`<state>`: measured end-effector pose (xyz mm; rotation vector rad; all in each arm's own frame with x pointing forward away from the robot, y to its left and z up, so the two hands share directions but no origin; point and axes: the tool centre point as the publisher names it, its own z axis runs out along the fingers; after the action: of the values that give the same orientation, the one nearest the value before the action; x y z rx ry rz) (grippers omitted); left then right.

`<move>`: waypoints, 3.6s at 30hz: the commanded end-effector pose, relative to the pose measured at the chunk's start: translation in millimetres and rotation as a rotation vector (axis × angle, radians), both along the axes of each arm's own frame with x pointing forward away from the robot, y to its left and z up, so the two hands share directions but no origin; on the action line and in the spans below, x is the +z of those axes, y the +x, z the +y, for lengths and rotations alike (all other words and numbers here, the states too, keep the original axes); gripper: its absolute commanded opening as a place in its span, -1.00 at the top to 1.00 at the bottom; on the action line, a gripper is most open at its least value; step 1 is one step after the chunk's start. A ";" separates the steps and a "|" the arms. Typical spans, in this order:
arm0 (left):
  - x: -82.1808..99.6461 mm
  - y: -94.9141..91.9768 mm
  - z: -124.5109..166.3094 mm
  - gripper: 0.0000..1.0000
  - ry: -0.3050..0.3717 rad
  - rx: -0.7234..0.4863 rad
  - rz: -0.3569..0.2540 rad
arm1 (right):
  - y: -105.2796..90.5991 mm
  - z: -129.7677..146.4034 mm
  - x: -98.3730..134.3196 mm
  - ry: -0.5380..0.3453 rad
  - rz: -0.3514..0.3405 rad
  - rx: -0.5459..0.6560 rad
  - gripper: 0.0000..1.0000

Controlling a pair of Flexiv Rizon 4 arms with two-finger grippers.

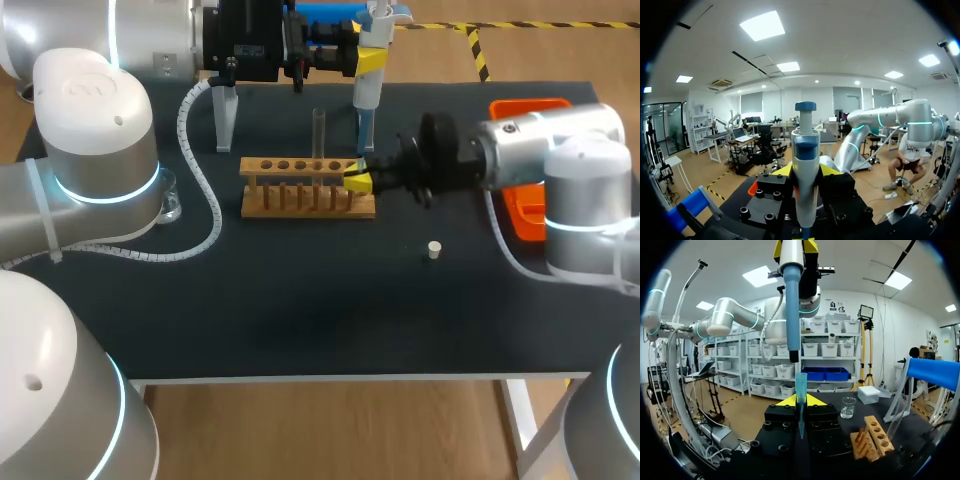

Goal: Invert the test tube, pick up the pipette, mount the tip to pipette, aspirate from beaker and dispense into the tube, eject the tip, return the pipette, and cap with the stopper.

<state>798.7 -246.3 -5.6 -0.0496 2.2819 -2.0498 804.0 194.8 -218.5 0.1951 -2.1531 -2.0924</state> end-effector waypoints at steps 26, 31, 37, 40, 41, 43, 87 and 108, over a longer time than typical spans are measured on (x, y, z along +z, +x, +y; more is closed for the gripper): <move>0.5 -1.2 -0.7 1.00 0.000 0.005 0.000 | -3.7 2.0 14.8 0.006 -0.044 0.015 1.00; 0.5 -1.2 -0.7 1.00 0.000 0.005 0.000 | -2.0 1.2 17.8 0.011 -0.052 0.011 1.00; 0.5 -1.2 -0.7 1.00 0.000 0.005 0.000 | 1.1 -1.3 20.0 0.015 -0.057 0.001 1.00; 0.5 -1.2 -0.7 1.00 0.000 0.005 0.000 | 2.2 -1.9 19.2 0.015 -0.058 -0.002 1.00; 0.5 -1.2 -0.7 1.00 0.000 0.005 0.000 | 2.3 -2.0 18.9 0.016 -0.058 -0.003 1.00; 0.5 -1.2 -0.7 1.00 0.000 0.005 0.000 | 2.4 -2.0 18.3 0.015 -0.059 -0.004 1.00; 0.5 -1.2 -0.7 1.00 0.000 0.005 0.000 | -0.7 1.5 15.6 0.035 -0.047 0.022 1.00; 0.5 -1.2 -0.7 1.00 0.000 0.005 0.000 | -11.3 1.1 6.3 0.028 0.002 0.024 1.00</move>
<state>797.5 -246.5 -4.9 -0.0532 2.2836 -2.0464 794.7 196.9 -213.0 0.2233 -2.1067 -2.1097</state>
